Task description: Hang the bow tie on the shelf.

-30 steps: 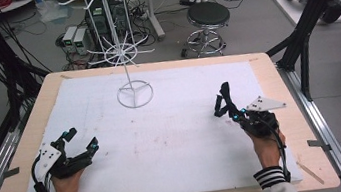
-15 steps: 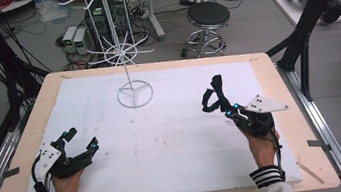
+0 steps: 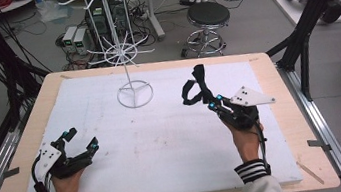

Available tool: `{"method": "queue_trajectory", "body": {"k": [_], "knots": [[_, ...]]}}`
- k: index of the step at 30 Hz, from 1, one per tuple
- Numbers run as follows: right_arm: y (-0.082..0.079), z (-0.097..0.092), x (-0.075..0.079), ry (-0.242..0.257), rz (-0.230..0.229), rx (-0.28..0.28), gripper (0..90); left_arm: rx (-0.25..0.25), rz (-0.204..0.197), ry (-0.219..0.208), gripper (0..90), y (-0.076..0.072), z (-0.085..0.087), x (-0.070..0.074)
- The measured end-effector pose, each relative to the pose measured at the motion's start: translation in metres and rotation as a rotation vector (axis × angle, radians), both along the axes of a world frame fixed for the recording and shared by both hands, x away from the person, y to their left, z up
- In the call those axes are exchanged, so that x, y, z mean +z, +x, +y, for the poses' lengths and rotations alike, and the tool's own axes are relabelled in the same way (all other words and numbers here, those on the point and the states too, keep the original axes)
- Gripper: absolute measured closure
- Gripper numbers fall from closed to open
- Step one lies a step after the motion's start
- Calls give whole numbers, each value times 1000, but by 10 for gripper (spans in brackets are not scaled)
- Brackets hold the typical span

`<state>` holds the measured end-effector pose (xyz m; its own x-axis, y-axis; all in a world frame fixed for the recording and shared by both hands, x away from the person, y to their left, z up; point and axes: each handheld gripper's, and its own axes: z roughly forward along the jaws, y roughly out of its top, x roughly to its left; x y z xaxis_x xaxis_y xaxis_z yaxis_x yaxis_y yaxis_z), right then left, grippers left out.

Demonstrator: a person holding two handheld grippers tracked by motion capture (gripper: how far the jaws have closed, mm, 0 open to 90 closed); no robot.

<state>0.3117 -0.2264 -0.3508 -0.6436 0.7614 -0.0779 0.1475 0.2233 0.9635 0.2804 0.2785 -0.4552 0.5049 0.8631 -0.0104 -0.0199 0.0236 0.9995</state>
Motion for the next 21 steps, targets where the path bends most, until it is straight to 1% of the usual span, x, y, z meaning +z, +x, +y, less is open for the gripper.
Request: {"method": "queue_trajectory", "body": {"k": [2,6,10,11,19,21], "knots": [[2,5,3,11,1,11,867,0,1,0,161,0,0,0],[6,16,9,15,-11,32,867,1,1,1,161,0,0,0],[9,26,13,13,-13,50,867,1,0,1,161,0,0,0],[9,28,13,14,-20,52,867,1,2,1,161,0,0,0],[15,45,20,53,-23,96,867,1,1,2,161,0,0,0],[17,50,22,50,-23,109,867,1,3,2,161,0,0,0]]}}
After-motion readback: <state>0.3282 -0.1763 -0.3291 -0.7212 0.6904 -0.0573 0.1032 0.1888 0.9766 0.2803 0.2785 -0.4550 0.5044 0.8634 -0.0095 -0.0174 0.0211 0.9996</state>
